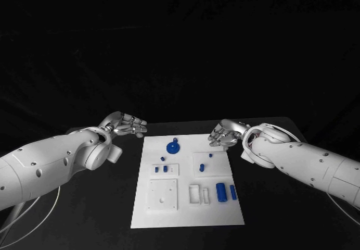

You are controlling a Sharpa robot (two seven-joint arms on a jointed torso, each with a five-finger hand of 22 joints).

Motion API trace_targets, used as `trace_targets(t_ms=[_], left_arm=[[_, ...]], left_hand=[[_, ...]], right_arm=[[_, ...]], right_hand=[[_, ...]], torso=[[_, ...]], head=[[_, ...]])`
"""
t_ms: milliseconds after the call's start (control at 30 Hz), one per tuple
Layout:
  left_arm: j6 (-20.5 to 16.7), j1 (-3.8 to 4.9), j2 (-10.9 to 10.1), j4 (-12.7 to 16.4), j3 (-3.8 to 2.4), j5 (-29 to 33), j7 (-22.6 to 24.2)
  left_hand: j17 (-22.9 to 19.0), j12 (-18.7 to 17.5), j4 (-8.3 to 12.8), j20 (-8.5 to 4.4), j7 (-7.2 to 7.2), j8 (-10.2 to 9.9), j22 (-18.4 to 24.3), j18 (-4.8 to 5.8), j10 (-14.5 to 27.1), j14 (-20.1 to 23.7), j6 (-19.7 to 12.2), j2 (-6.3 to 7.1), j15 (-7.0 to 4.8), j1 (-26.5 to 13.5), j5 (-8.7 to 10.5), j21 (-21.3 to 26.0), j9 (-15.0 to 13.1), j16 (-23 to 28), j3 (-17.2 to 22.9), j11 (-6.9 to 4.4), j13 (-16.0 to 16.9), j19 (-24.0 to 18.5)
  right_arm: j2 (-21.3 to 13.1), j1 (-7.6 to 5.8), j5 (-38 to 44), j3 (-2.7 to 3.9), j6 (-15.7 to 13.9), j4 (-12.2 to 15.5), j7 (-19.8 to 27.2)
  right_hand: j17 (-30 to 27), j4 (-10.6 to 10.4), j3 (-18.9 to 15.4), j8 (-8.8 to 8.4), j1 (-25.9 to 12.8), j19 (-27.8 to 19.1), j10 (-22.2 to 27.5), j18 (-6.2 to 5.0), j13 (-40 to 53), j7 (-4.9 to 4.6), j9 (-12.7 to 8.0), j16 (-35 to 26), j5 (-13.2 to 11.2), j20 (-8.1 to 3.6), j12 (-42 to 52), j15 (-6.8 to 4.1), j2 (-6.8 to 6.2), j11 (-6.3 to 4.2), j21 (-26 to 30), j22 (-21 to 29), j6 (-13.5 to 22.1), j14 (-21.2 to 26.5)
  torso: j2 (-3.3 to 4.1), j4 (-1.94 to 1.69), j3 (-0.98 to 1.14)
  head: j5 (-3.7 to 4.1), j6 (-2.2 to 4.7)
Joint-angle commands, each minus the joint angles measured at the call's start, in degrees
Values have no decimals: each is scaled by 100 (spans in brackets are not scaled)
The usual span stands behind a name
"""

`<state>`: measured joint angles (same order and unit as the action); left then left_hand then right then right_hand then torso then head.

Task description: Assemble the parts on the task board

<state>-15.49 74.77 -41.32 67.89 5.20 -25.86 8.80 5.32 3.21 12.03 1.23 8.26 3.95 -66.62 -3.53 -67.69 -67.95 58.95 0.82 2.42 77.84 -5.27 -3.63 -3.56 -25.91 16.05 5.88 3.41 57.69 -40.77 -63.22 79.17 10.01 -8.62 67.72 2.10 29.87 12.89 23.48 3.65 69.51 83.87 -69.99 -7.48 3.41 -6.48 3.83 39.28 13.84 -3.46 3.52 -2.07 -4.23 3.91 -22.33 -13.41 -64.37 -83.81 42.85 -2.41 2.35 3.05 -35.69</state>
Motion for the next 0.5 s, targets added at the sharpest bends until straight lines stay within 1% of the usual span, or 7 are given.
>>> trace_targets(t_ms=[33,67,133,167,233,300,500], left_arm=[[-5,19,-110,301,-8,1205,268],[5,18,-142,368,-8,1250,307],[41,17,-195,475,-8,1311,397],[60,17,-217,515,-9,1332,449],[87,16,-242,561,-9,1367,546],[126,16,-261,598,-9,1424,665],[158,15,-290,688,-9,1518,794]], left_hand=[[-169,22,-132,200,-53,-15,502,136,252,282,-72,82,187,-214,-107,38,1,655,-87,61,-3,-471],[-132,59,-223,298,-30,12,1177,103,315,106,-111,49,244,-215,-99,-4,-8,1183,-211,103,10,-664],[-136,22,-285,400,-47,-4,1893,133,519,119,-168,75,342,-165,-90,29,-3,1746,-437,123,-3,-728],[-84,19,-373,444,-71,15,2702,103,573,6,-214,-28,376,-35,-99,-4,2,2199,-733,120,8,-680],[-96,24,-408,501,-77,-5,3171,137,701,138,-244,-37,429,-2,-71,9,0,2224,-937,126,-1,-698],[-121,-5,-403,552,-92,-5,3841,76,734,307,-243,-125,450,102,-85,9,1,2193,-1155,113,-13,-529],[-147,12,-347,575,-60,-5,4759,-38,714,369,-238,-250,513,119,-107,-29,2,2241,-1313,131,-7,-226]], right_arm=[[11,6,1132,-95,60,133,-868],[15,6,1219,-130,69,170,-945],[22,9,1375,-190,77,239,-1077],[27,11,1445,-215,77,267,-1133],[34,16,1546,-247,75,303,-1215],[46,23,1656,-279,73,329,-1299],[99,53,1845,-352,50,329,-1457]], right_hand=[[31,-35,107,-6,-8,121,96,9,-2,0,-2,36,-105,33,-16,19,-80,5,3,-17,25,-18],[41,-54,146,-5,-3,128,124,2,-2,-2,-2,43,-113,43,-16,30,-114,14,3,-26,29,-18],[61,-95,209,-7,11,139,158,-11,-2,1,-4,63,-145,56,-17,42,-177,21,2,-47,46,-23],[67,-101,224,-9,18,143,192,-16,-3,1,-6,70,-179,60,-18,48,-200,29,1,-52,59,-26],[79,-123,268,-8,32,148,302,-32,-6,2,-8,85,-258,82,-18,77,-256,57,2,-65,77,-28],[97,-149,308,-8,52,170,368,-59,-5,-5,-9,115,-310,101,-17,91,-308,75,-9,-84,82,-38],[200,-281,392,-8,109,212,400,-122,-5,-1,-12,333,-373,132,-19,106,-429,83,-108,-202,133,-11]], torso=[[-20,-23,-28],[-23,-14,-22],[-22,-15,-14],[-23,-15,-14],[-21,-17,-10],[-25,-24,-12],[-6,-21,-10]], head=[[46,-24],[45,-27],[40,-32],[44,-40],[53,-39],[57,-43],[17,-41]])
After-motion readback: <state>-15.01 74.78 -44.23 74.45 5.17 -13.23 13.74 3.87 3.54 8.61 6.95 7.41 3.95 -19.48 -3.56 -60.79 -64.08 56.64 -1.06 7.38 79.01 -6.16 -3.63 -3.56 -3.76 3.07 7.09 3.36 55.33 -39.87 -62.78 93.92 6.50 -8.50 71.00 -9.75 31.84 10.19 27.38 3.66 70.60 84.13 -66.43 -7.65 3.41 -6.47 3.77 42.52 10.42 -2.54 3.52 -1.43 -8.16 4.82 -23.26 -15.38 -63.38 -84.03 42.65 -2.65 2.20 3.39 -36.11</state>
